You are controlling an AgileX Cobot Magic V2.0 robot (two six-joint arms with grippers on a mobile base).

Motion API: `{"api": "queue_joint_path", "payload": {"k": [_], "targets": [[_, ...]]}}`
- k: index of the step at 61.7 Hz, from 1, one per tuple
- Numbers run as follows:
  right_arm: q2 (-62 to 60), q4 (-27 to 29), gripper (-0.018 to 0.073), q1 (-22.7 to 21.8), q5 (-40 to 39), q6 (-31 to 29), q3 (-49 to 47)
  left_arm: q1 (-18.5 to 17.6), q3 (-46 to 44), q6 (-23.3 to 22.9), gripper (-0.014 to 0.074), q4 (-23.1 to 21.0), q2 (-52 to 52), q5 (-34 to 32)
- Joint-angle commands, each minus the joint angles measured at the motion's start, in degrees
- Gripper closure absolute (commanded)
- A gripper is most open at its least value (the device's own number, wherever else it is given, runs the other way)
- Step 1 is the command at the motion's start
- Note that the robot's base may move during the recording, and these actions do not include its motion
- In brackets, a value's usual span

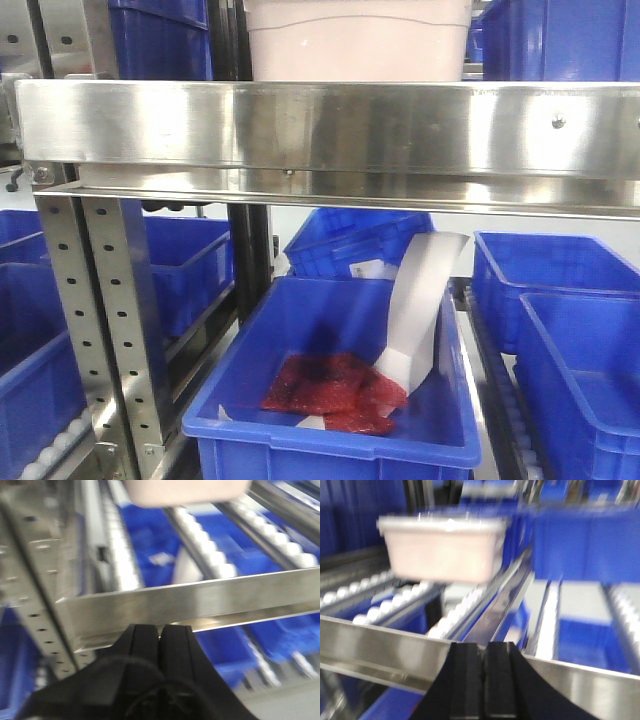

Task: Grab white bin and place on right shelf

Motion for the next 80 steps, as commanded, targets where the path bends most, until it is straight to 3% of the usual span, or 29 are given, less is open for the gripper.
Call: {"api": "queue_joint_path", "payload": {"k": [1,13,24,68,73,80], "targets": [[-4.08,1.70,0.0492,-0.02,-5.61,-0.03,0.02,-0.28,4.78,1.05,0.0714,-1.94,-6.29,-9.92],[-10.15,1.80,0.0492,-0.02,-6.90,-0.03,0.25,-0.28,14.89,3.61,0.0715,-1.94,-19.72,-15.70],[-10.40,1.80,0.0492,-0.02,-8.26,-0.03,0.25,-0.28,17.10,3.61,0.0715,-1.94,-26.51,-16.95],[-10.40,1.80,0.0492,-0.02,-8.01,-0.03,0.25,-0.28,17.10,3.61,0.0714,-2.98,-27.54,-16.61],[-10.40,1.80,0.0492,-0.02,-7.95,-0.03,0.25,-0.28,17.63,-2.57,0.0714,1.71,-28.11,-16.67],[-10.40,1.80,0.0492,-0.02,-7.95,-0.03,0.25,-0.40,19.71,-23.42,0.0713,20.36,-30.97,-16.93]]}}
